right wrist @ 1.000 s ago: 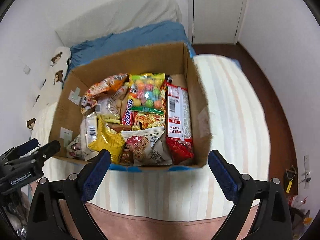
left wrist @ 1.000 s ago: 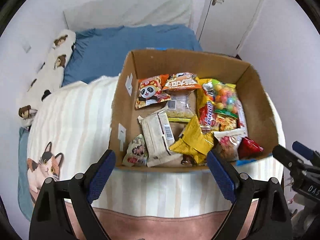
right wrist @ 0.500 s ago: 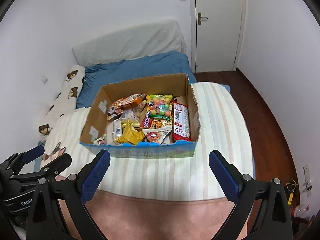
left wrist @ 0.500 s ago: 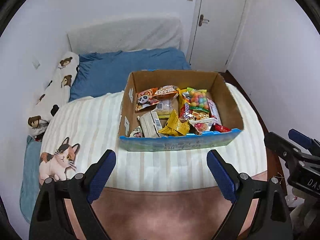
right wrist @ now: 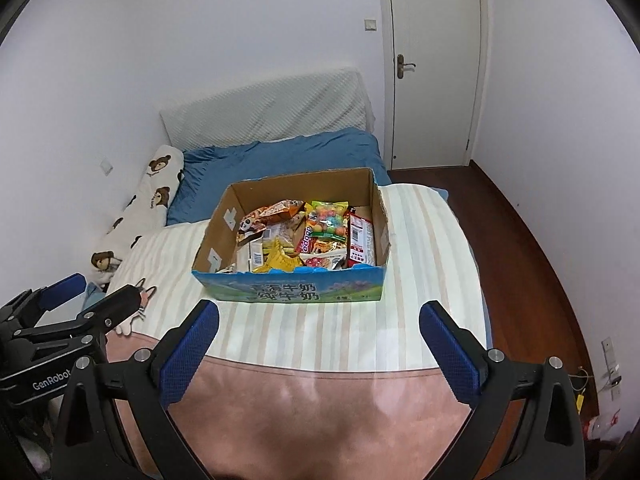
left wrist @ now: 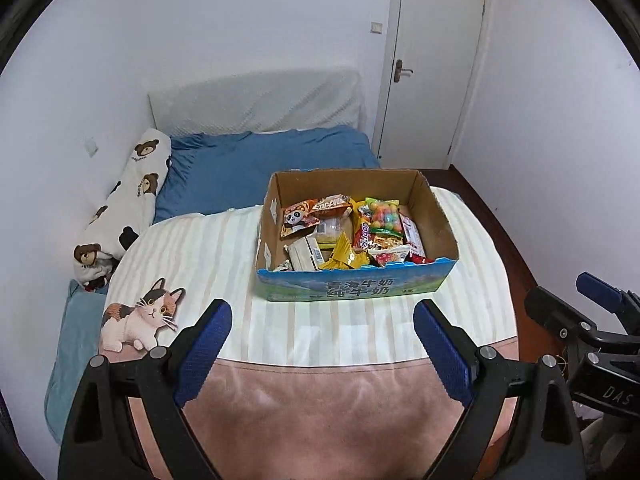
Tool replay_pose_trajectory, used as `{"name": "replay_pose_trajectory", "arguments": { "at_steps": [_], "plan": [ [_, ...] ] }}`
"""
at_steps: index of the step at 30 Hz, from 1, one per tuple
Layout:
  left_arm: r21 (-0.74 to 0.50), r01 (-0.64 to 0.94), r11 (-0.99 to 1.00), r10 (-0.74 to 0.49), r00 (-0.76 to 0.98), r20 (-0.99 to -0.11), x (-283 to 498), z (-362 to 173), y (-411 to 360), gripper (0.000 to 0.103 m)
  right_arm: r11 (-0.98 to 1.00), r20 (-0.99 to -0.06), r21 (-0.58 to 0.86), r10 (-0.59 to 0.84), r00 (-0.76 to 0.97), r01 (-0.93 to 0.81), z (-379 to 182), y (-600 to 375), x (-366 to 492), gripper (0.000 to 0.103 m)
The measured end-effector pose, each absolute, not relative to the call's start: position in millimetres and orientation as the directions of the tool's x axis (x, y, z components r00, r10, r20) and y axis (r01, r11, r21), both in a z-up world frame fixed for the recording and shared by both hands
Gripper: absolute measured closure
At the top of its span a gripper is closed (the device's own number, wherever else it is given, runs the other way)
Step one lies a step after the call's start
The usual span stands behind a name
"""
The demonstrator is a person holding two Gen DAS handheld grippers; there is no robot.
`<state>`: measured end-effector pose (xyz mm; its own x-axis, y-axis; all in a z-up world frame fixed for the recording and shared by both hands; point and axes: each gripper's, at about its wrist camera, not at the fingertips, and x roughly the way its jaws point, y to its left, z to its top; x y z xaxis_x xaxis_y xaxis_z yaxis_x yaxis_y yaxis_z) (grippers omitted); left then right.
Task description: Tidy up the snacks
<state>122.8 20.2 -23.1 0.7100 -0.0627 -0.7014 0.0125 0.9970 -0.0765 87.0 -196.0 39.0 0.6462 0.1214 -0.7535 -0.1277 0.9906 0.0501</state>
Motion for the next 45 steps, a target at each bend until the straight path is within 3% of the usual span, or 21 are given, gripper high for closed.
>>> {"name": "replay_pose_trajectory", "arguments": {
  "at_steps": [4, 7, 28, 45],
  "plan": [
    [-0.067, 0.013, 0.998, -0.055, 0.724, -0.687, 116, -19, 18, 0.010, 0.989, -0.744, 0.052, 0.130, 0.655, -0.137, 44, -196, 79, 0.001],
    [-0.047, 0.000, 0.999, -0.032, 0.739, -0.673, 117, -18, 18, 0.000, 0.990, -0.733, 0.043, 0.125, 0.669, -0.137, 45, -196, 79, 0.000],
    [0.000, -0.096, 0.995, 0.074, 0.762, -0.643, 191, -31, 21, 0.000, 0.995, -0.694, -0.011, 0.063, 0.717, -0.097, 31, -184, 154, 0.000],
    [-0.012, -0.089, 0.996, 0.057, 0.733, -0.678, 236, -50, 22, 0.000, 0.998, -0.707, -0.029, 0.017, 0.707, -0.053, 7, -185, 194, 0.000]
  ]
}}
